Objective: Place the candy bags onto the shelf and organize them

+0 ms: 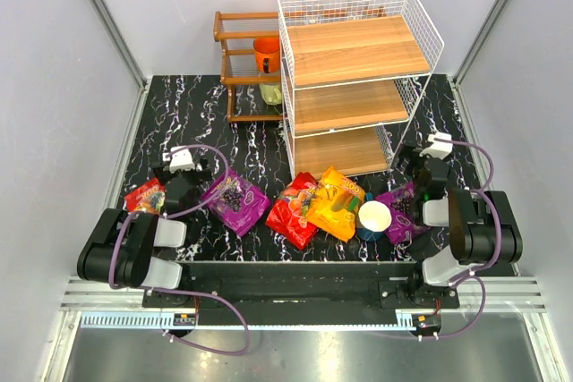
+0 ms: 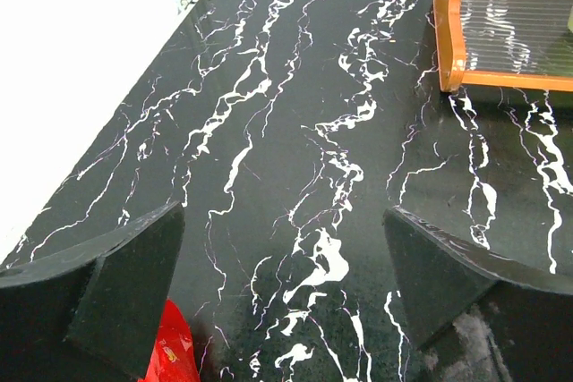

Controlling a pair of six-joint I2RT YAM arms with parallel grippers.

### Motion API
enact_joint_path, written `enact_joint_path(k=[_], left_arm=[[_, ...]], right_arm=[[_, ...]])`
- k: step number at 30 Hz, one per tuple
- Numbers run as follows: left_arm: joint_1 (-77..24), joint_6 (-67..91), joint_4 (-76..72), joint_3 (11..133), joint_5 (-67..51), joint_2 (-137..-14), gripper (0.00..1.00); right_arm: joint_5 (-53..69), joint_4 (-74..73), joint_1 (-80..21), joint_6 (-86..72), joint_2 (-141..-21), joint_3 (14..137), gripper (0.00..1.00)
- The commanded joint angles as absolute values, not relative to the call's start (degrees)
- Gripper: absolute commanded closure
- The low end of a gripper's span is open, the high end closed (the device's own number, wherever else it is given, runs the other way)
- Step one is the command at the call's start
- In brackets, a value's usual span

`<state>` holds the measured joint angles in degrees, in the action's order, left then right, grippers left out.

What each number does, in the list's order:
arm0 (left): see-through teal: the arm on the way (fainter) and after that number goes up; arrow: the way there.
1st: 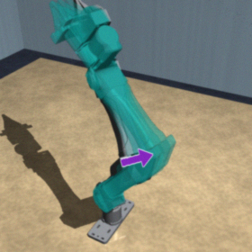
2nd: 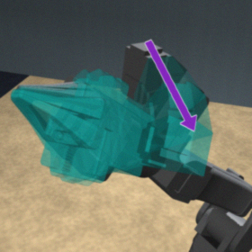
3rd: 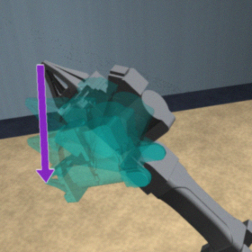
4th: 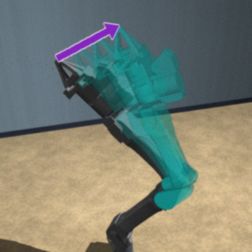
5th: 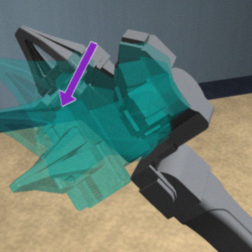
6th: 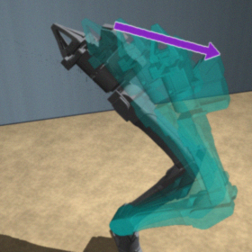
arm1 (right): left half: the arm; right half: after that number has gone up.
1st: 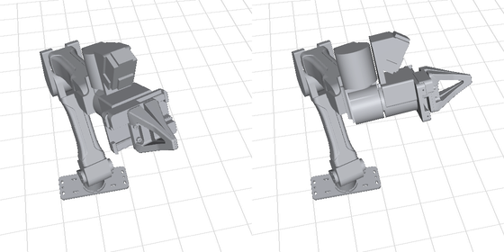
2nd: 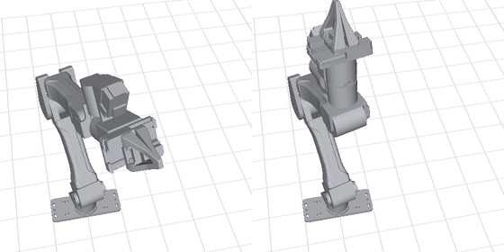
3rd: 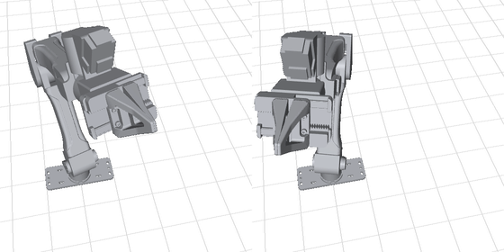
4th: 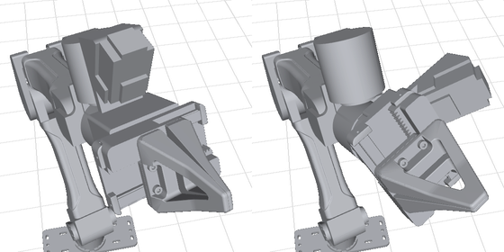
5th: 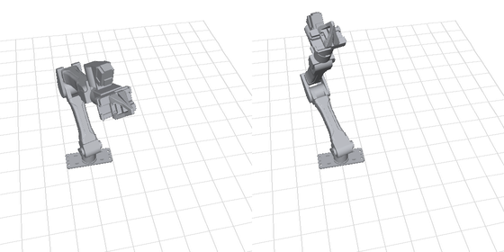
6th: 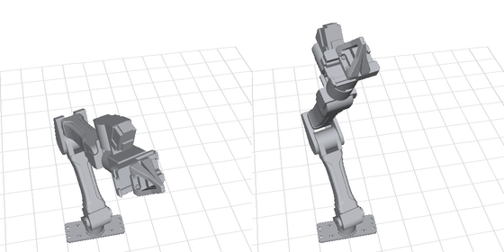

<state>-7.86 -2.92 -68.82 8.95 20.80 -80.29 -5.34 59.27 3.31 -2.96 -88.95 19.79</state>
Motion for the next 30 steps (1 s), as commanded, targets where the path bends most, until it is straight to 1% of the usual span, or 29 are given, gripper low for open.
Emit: enact_joint_path(k=[1,2,4,5,6,7,8,9,11,12,13,14,15,17,22,26,30], left_arm=[[-7.6,-1.9,-72.6,8.6,20.7,-77.2,0.01],[-7.6,-1.8,-72.2,8.3,22.0,-76.3,0.01],[-8.2,-1.7,-68.9,8.7,23.4,-71.9,0.01],[-8.3,-1.7,-64.6,9.0,24.2,-70.1,0.01],[-8.6,-1.5,-61.9,10.2,24.5,-66.5,0.01],[-8.8,-1.1,-59.0,10.7,25.0,-64.5,0.01],[-9.0,-0.2,-52.7,11.5,26.6,-62.8,0.01],[-9.0,4.7,-49.3,13.1,27.7,-59.9,0.01],[-9.0,8.2,-40.7,14.5,30.2,-57.9,0.01],[-9.0,8.9,-39.6,15.0,30.4,-57.6,0.01],[-9.1,8.9,-39.4,14.9,30.4,-57.7,0.01],[-9.0,8.7,-40.3,14.0,30.2,-57.7,0.01],[-9.1,8.4,-41.0,13.6,30.0,-57.7,0.01],[-9.1,8.4,-42.4,12.2,29.3,-57.3,0.01],[-9.0,8.9,-45.9,9.5,29.5,-57.6,0.01],[-9.0,8.4,-46.5,11.0,29.3,-60.4,0.01],[-9.1,8.4,-44.1,13.4,29.3,-62.8,0.01]], right_arm=[[-13.2,65.2,3.2,-5.6,-84.0,16.6,0.00],[-13.8,64.0,3.2,-5.8,-80.2,16.4,0.00],[-15.7,55.8,3.2,-6.6,-75.8,17.7,0.00],[-16.3,51.9,3.2,-7.2,-70.9,19.8,0.00],[-18.0,43.0,3.2,-10.0,-68.3,20.9,0.00],[-19.1,37.9,3.2,-11.9,-65.9,22.4,0.00],[-20.3,32.5,3.2,-14.0,-61.6,25.9,0.00],[-22.2,22.1,3.2,-17.5,-59.8,27.7,0.00],[-23.3,13.2,3.2,-20.3,-55.5,31.8,0.00],[-24.6,8.1,3.3,-22.9,-54.3,32.3,0.00],[-25.7,5.7,3.2,-24.9,-53.2,32.8,0.00],[-28.4,0.1,3.2,-27.7,-51.0,34.0,0.00],[-28.1,-3.8,3.2,-31.7,-50.0,34.7,0.00],[-23.3,-8.8,3.2,-31.4,-47.6,36.0,0.00],[-19.2,-18.7,3.2,-35.6,-43.5,37.7,0.00],[-19.0,-30.0,3.2,-44.0,-42.3,37.7,0.00],[-19.9,-34.8,3.2,-47.3,-41.7,36.1,0.00]])
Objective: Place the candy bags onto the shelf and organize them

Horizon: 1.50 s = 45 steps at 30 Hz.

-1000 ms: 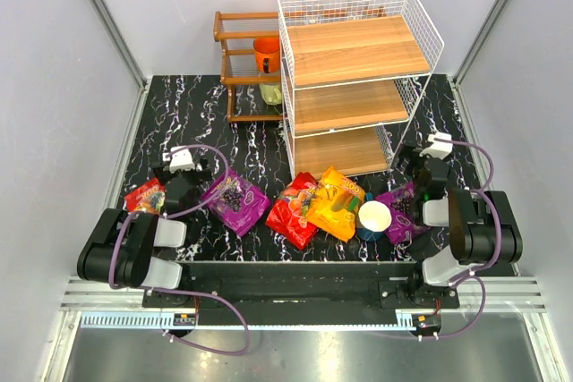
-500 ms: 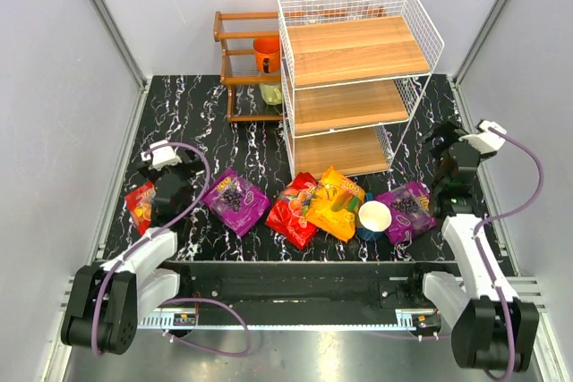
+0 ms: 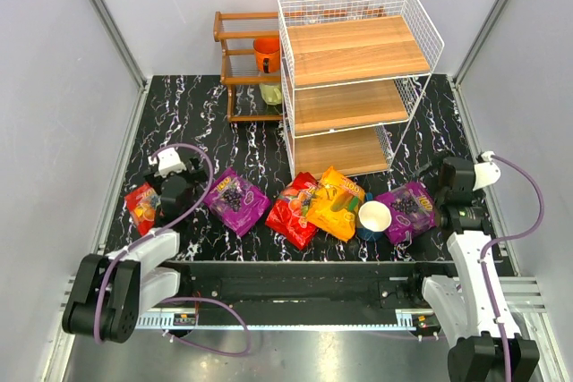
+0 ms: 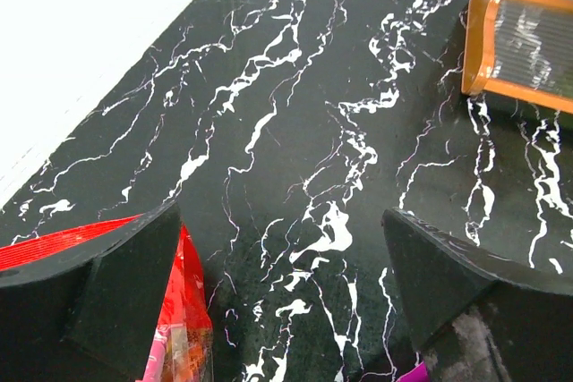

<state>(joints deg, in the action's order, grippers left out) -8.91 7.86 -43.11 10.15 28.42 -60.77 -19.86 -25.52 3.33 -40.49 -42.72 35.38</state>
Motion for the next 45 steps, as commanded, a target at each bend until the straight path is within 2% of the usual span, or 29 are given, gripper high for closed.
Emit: enact_joint_path(k=[1,12,19,25,45], left_arm=[[-9.0,8.7,-44.0,13.5,29.8,-63.1,0.01],[-9.1,10.1,-43.3,14.3,32.3,-64.5,0.01],[-9.0,9.9,-42.7,15.3,32.1,-65.4,0.01],[-9.1,10.1,-42.5,15.6,32.3,-65.6,0.01],[-9.1,10.5,-41.6,16.0,33.1,-66.1,0.01]], right_arm=[[-19.8,-35.6,3.2,-47.5,-41.7,35.5,0.00],[-14.2,-41.6,3.2,-55.6,-39.0,32.8,0.00],[-12.4,-51.4,3.2,-59.9,-31.1,31.6,0.00],[-12.6,-56.8,3.2,-59.5,-30.3,33.6,0.02],[-10.8,-55.3,3.2,-59.9,-30.8,32.8,0.01]])
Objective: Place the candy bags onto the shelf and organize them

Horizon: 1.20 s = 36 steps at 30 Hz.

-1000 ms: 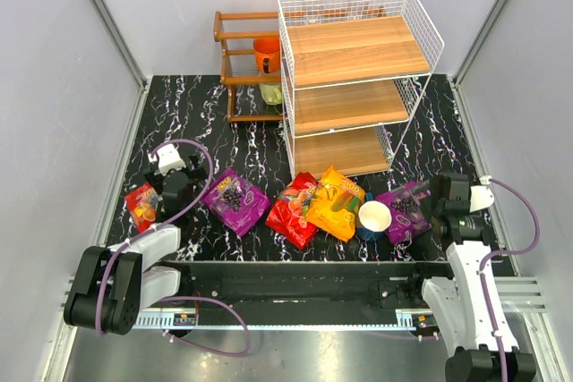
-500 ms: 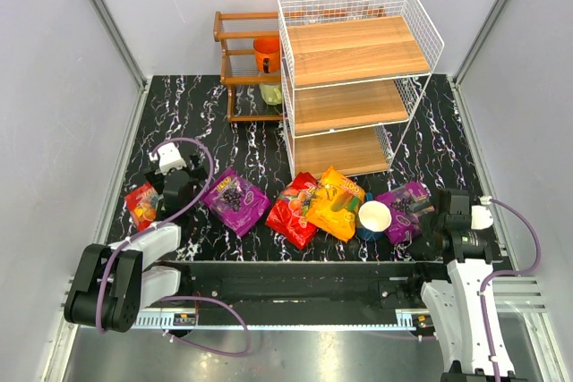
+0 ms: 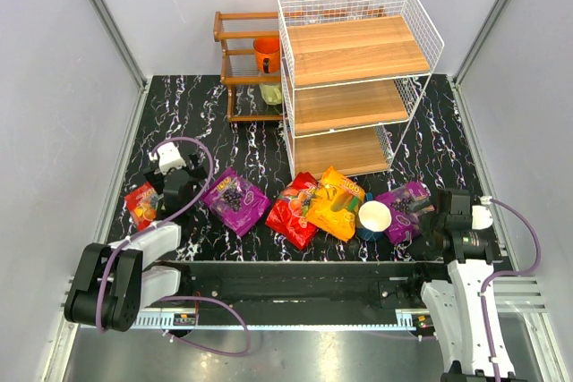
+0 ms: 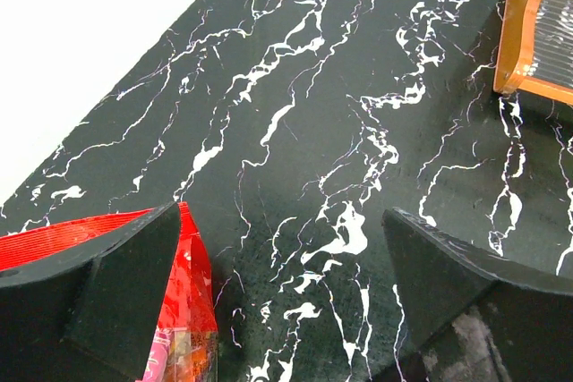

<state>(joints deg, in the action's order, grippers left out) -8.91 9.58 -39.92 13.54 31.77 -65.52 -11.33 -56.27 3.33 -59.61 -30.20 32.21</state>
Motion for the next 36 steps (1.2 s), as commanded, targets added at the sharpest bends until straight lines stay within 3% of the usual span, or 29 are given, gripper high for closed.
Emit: enact_joint_path(k=[1,12,27,36], left_arm=[[-9.0,10.5,-41.5,16.0,33.2,-66.1,0.01],[-9.0,10.5,-40.9,16.4,33.5,-66.6,0.01],[-9.1,10.6,-40.5,16.8,33.7,-67.0,0.01],[-9.0,10.6,-40.3,16.9,33.7,-67.0,0.01]], right_arm=[[-10.4,-55.0,3.2,-60.5,-30.8,32.3,0.01],[-9.3,-52.1,3.2,-61.9,-31.2,28.6,0.04],[-9.2,-48.5,3.2,-62.3,-31.6,25.5,0.23],[-15.4,-50.4,3.2,-57.2,-30.2,33.5,0.14]])
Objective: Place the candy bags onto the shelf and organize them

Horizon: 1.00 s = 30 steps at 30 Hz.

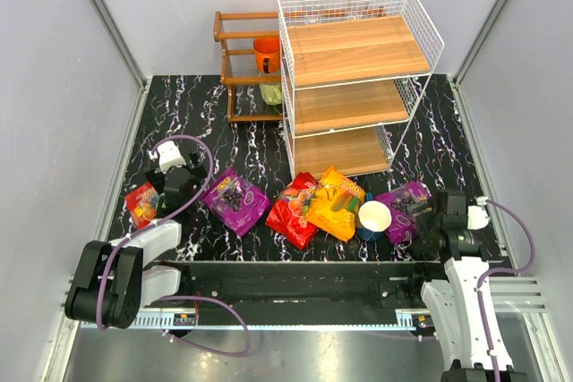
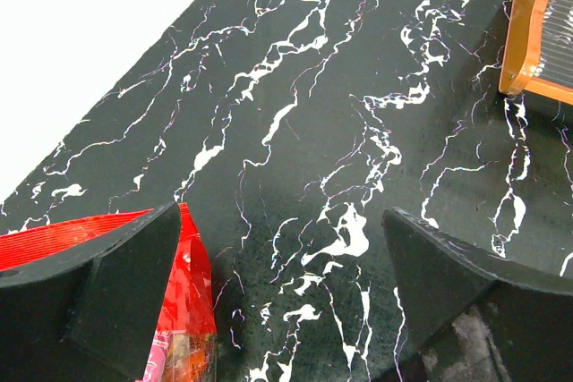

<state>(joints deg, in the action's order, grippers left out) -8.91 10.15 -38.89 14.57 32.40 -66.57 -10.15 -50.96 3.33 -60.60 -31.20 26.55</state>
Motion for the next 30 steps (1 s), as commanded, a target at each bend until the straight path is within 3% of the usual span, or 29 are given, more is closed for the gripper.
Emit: enact_joint_path(k=[1,12,21,30], left_arm=[[-9.0,10.6,-40.3,17.0,33.7,-67.1,0.01],[-9.0,10.5,-39.9,17.4,33.4,-67.3,0.01],[-9.0,10.4,-39.6,17.8,33.2,-67.8,0.01],[-9.0,10.3,-39.3,18.1,33.1,-68.1,0.01]], right_arm=[[-15.5,-50.0,3.2,-57.2,-30.5,35.9,0.15],[-1.9,-40.5,0.9,-41.0,-46.4,53.4,0.24],[-16.2,-36.8,-27.9,-35.5,-54.4,55.6,0.23],[-19.2,-30.9,-41.9,-31.3,-61.9,54.9,0.20]])
